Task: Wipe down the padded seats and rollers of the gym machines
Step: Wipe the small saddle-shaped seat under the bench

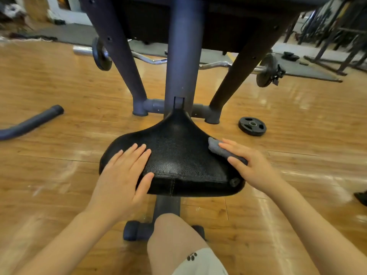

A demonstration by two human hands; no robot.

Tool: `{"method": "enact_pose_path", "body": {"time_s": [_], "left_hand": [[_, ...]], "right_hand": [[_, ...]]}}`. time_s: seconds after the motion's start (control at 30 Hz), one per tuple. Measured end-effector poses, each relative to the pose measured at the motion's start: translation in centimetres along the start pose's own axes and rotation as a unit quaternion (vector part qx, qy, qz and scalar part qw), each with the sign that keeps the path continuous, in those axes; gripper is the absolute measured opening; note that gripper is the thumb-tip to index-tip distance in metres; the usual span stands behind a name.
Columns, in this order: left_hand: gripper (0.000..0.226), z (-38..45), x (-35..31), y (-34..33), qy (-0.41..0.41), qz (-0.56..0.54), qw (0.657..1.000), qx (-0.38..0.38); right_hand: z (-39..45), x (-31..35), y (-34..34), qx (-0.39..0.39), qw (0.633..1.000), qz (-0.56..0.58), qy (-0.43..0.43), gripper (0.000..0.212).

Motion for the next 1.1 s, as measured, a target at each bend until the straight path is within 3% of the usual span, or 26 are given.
{"method": "enact_pose_path", "body": {"time_s": [0.13,0.23,0.33,0.43,0.63,0.77,0.93,1.1], "left_hand": [[0.053,0.2,-0.5,-0.3,0.013,-0.004,0.999,-0.03],[0.054,0.2,-0.4,-0.3,0.02,-0.007,0.999,-0.033],[0.053,0.3,-0.2,-0.3,0.018,-0.019,0.999,-0.038],[0.049,0.5,-0.4,-0.5,0.036,-0.03,0.997,-0.067],[0.055,0.7,-0.2,-1.0,0.045,-0.029,0.995,-0.081],[0.055,0.6,-0.1,-0.7,0.047,-0.041,0.997,-0.044],[0.052,0.4,0.1,0.1,0.051,-0.051,0.997,0.02],[0.053,0.8,-0.3,1.3,0.08,-0.049,0.985,0.148]], "right_hand": [[4.1,-0.8,-0.8,0.053,0.996,-0.057,-0.045,0.043],[6.9,1.3,-2.6,0.092,0.989,-0.11,-0.019,0.049],[6.1,4.3,-4.6,0.133,0.986,-0.094,0.045,0.049],[4.5,5.6,-5.3,0.145,0.984,-0.05,0.089,0.049],[12.3,2.6,-6.9,0.147,0.984,-0.09,0.041,0.05],[14.9,2.2,-8.0,0.145,0.983,-0.111,0.016,0.052],[10.3,6.0,-7.7,0.163,0.986,-0.015,-0.007,0.061],[9.9,7.0,-7.1,0.173,0.979,0.004,-0.104,0.066]]}}
Point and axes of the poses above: each hand's wrist, its own z-axis towards the middle knuckle, its own y-axis out of the back of the hand, x = y × z, the point moved 4 cm from there along z, towards the middle knuckle, and after that the axes turned 14 degrees about y, right-handed, at the moved point
